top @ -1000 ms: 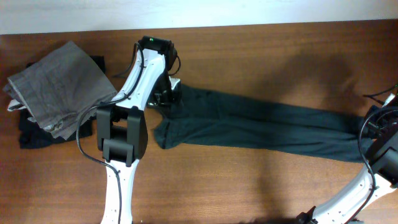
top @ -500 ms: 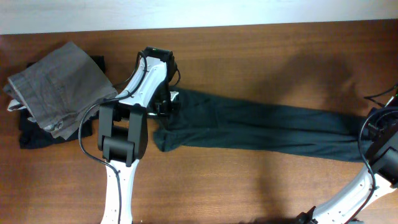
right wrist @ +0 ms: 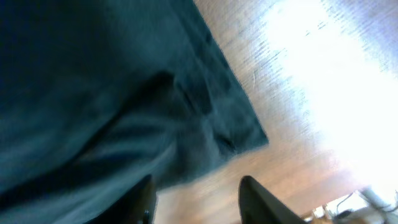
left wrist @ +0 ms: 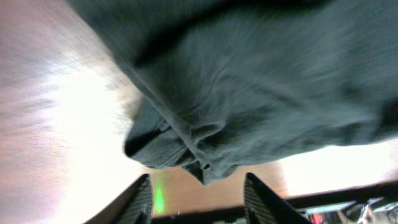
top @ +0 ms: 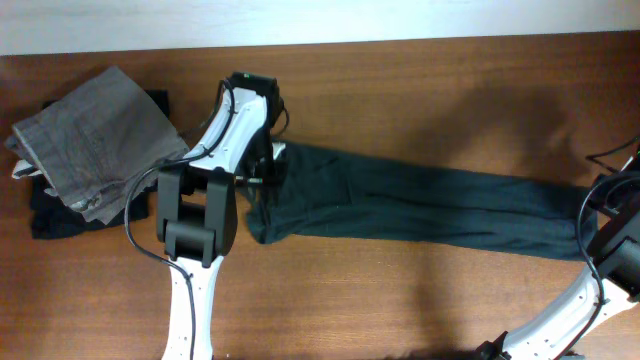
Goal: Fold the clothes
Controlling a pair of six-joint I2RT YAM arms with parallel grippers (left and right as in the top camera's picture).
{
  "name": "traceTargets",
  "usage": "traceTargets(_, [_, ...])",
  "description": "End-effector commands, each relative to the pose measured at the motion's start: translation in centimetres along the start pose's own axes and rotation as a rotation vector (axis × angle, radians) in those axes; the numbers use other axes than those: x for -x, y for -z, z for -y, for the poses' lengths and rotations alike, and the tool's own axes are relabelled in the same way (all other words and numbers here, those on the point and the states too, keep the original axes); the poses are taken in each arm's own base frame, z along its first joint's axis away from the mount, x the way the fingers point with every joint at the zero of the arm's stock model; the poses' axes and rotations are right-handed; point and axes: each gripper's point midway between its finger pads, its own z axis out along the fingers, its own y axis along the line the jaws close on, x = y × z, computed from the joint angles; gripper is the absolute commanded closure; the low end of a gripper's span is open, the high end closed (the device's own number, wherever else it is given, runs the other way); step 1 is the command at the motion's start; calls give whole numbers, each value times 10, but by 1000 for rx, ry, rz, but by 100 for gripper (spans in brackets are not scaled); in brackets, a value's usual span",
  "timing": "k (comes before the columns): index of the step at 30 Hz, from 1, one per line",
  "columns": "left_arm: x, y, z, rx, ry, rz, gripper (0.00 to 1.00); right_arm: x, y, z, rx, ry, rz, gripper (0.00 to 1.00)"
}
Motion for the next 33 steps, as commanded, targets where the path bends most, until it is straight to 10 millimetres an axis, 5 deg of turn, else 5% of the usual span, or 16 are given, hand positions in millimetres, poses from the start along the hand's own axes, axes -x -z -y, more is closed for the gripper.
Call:
traceTargets(1, [10,62,4,-14,4,212,46,9,36,-3,42,-14,74,45])
traceTargets(5, [20,110,12,-44,1,383,40,-4,67,-38,244,30,61,44])
traceTargets(8, [22,123,27,-110,-25,426,85,-19,76,-74,385,140,24,80])
traceTargets(10, [23,122,32,-125,-33,426,99,-25,75,-91,401,173,6,96])
traceTargets(22, [56,62,57,-113,-94,398,99,-50,49,-211,354,501,39,96])
traceTargets(33, [75,32,56,-115,-100,417,97,-144,6,-327,360,941,-5,96])
